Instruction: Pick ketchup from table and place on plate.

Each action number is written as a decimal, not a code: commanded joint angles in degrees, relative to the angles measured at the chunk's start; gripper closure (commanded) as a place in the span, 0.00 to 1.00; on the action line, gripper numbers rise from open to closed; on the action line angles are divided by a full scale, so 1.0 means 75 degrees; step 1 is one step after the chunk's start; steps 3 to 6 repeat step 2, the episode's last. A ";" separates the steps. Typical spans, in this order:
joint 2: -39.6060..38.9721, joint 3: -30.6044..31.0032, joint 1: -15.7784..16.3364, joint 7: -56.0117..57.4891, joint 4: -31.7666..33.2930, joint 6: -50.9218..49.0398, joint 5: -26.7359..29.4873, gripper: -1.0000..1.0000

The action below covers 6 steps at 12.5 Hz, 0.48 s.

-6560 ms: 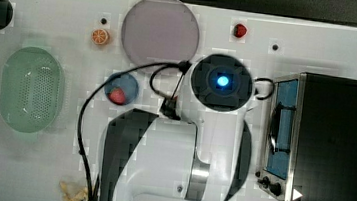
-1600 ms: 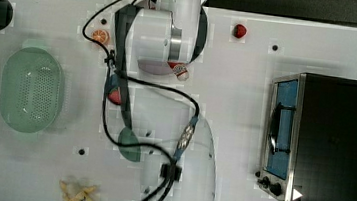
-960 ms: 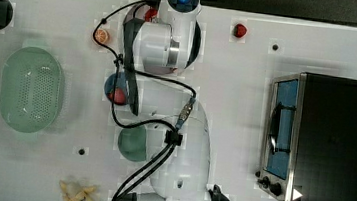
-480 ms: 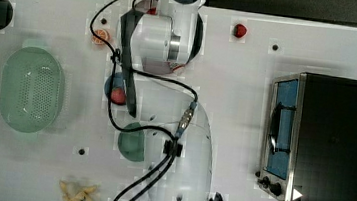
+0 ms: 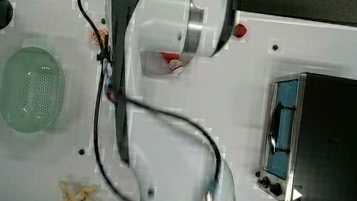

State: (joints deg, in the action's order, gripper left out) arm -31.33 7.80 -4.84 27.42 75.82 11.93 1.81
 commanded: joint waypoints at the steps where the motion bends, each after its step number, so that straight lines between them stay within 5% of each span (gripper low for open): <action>1: 0.1110 -0.0080 -0.0278 -0.1964 -0.0267 -0.0837 -0.0026 0.00; 6: 0.1418 -0.0124 -0.0278 -0.2285 -0.0240 -0.1246 -0.0057 0.00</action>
